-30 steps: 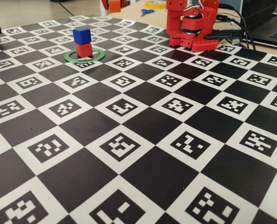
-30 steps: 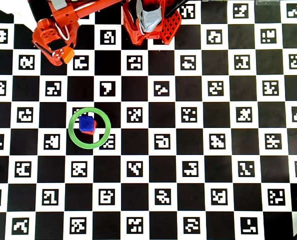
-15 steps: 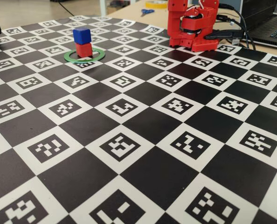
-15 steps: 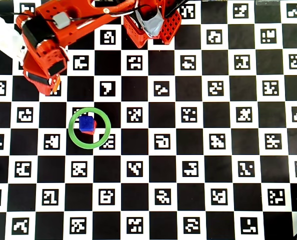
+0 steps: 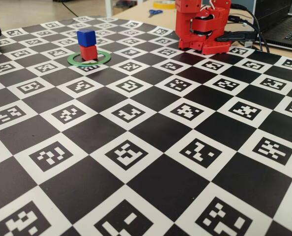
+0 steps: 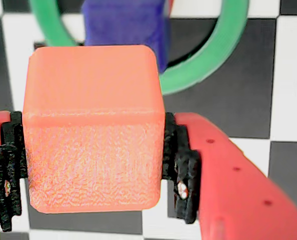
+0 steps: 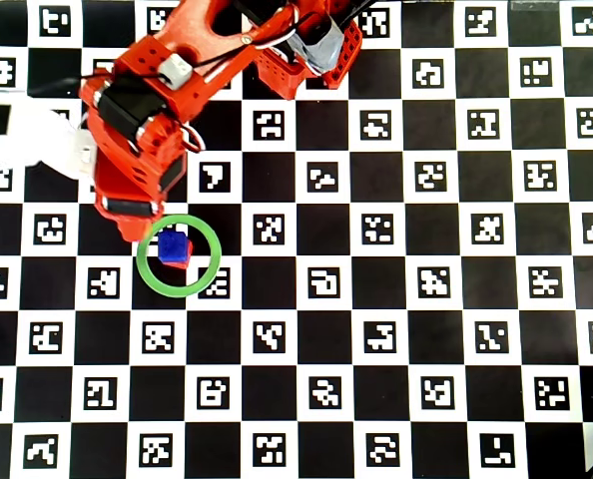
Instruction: Grab the red cube then put it in the green circle then put the blue cube on top and finally the orange cube on top
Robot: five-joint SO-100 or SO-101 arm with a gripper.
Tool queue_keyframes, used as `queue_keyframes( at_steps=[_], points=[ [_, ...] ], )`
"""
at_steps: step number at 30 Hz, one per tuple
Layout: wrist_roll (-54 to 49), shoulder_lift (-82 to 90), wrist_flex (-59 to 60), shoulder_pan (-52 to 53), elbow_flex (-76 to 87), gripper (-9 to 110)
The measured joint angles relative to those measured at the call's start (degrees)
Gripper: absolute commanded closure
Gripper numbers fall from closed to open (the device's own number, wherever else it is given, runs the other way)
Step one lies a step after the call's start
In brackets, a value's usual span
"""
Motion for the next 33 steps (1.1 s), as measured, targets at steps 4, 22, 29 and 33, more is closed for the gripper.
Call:
queue_keyframes(
  at_steps=[4, 22, 29, 33],
  points=[
    [0.00, 0.00, 0.00, -2.72, 0.00, 93],
    [-1.23, 0.00, 0.00, -7.73, 8.44, 93],
    [-2.02, 0.00, -1.49, -5.98, 12.30, 93],
    [-1.41, 0.00, -2.99, -4.92, 12.83, 93]
  ],
)
